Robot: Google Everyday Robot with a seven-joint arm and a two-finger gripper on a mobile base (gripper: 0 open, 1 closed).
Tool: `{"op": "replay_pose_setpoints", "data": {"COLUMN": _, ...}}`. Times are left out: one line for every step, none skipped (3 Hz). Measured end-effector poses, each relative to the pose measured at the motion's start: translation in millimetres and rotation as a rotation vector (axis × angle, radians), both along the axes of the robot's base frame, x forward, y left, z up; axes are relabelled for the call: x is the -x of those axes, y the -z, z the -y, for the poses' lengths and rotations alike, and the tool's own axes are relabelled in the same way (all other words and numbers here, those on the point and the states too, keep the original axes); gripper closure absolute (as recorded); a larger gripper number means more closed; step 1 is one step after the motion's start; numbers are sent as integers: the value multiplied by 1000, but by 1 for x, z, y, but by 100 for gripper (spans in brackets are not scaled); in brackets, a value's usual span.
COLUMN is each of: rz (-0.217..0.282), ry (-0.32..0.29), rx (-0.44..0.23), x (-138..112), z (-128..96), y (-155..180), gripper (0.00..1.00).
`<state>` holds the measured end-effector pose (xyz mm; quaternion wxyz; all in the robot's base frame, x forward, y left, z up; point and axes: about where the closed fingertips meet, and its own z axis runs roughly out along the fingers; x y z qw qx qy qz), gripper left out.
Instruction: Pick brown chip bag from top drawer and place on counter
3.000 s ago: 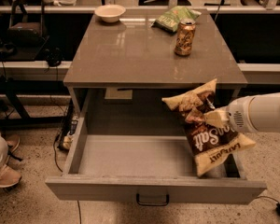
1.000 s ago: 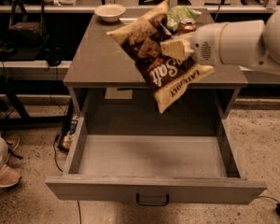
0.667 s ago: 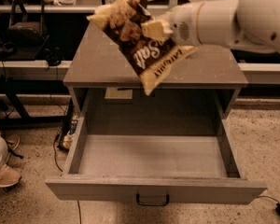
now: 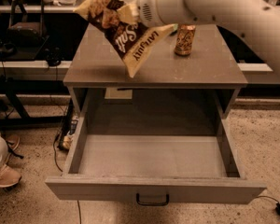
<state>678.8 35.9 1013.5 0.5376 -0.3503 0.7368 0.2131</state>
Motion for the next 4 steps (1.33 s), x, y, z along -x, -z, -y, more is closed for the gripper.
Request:
{"op": "replay_pose_setpoints", "data": {"rz": -51, "ry": 29, "rx": 7, "x": -34, "z": -36, "y": 10, "gripper": 100}}
{"op": "replay_pose_setpoints", "data": {"rz": -101, "ry": 46, "rx": 18, "x": -60, "z": -63, "y": 25, "gripper": 100}}
{"op": "replay_pose_setpoints", "data": {"rz": -146, "ry": 58, "rx": 31, "x": -77, "z": -82, "y": 42, "gripper": 82}}
{"op": "replay_pose_setpoints", "data": {"rz": -204, "ry": 85, "rx": 54, "x": -93, "z": -86, "y": 70, "gripper": 51}}
